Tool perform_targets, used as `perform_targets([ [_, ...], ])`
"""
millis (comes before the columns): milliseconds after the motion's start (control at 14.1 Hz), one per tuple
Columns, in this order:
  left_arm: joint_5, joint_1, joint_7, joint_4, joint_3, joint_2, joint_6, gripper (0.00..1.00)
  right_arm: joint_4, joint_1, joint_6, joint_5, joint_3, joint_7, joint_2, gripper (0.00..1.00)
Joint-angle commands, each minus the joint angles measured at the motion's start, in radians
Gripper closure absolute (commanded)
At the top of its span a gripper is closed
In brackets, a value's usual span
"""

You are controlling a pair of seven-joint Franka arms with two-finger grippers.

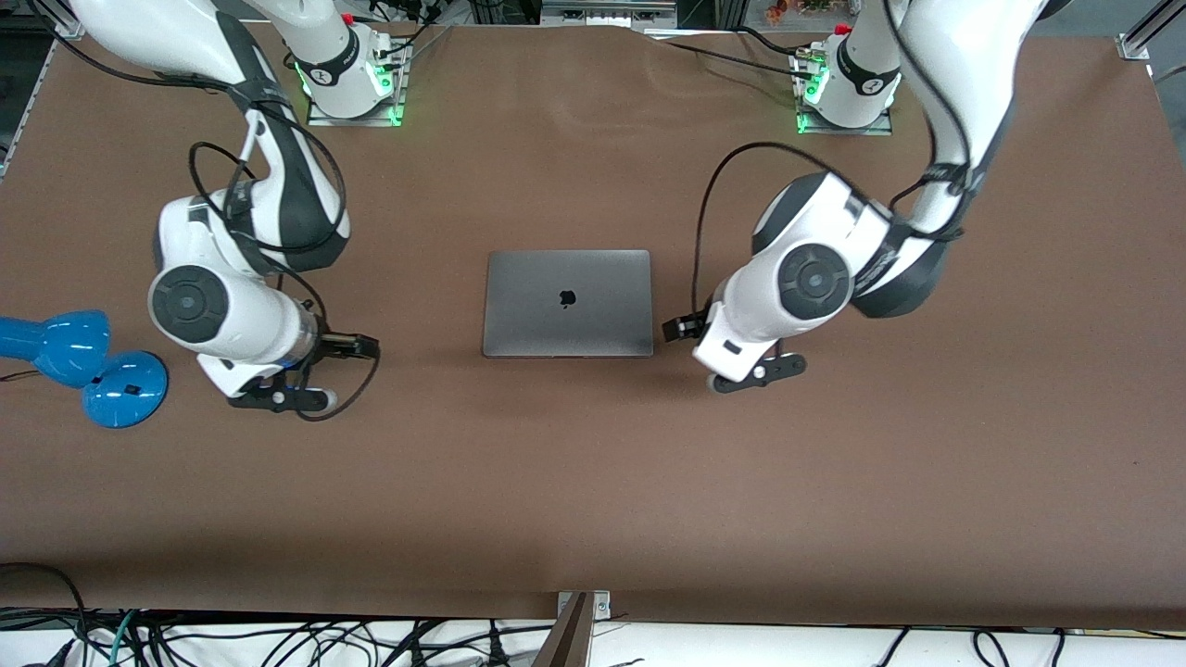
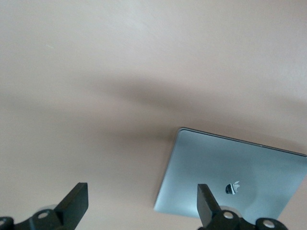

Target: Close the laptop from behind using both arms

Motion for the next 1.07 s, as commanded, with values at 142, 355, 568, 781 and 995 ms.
perform_targets([
  [142,0.025,0.094,0.097,-0.033,-0.002,-0.178,-0.139,0.00,0.025,-0.045,-0.087,0.008,-0.007,-0.123,-0.073,0.00],
  [355,0.028,0.134,0.183,-0.055,0.002,-0.259,-0.185,0.00,-0.014,-0.059,-0.095,0.008,-0.013,-0.126,-0.170,0.00],
  [568,0.028,0.199,0.282,-0.063,0.002,-0.281,-0.182,0.00,-0.090,-0.067,-0.107,0.010,-0.025,-0.120,-0.303,0.00],
  [781,0.027,0.194,0.408,-0.105,0.063,-0.362,-0.205,0.00,-0.099,-0.065,-0.159,0.008,-0.027,-0.120,-0.402,0.00],
  [995,0.024,0.132,0.472,-0.228,0.165,-0.490,-0.211,0.00,-0.088,-0.068,-0.216,0.008,-0.029,-0.129,-0.465,0.00],
])
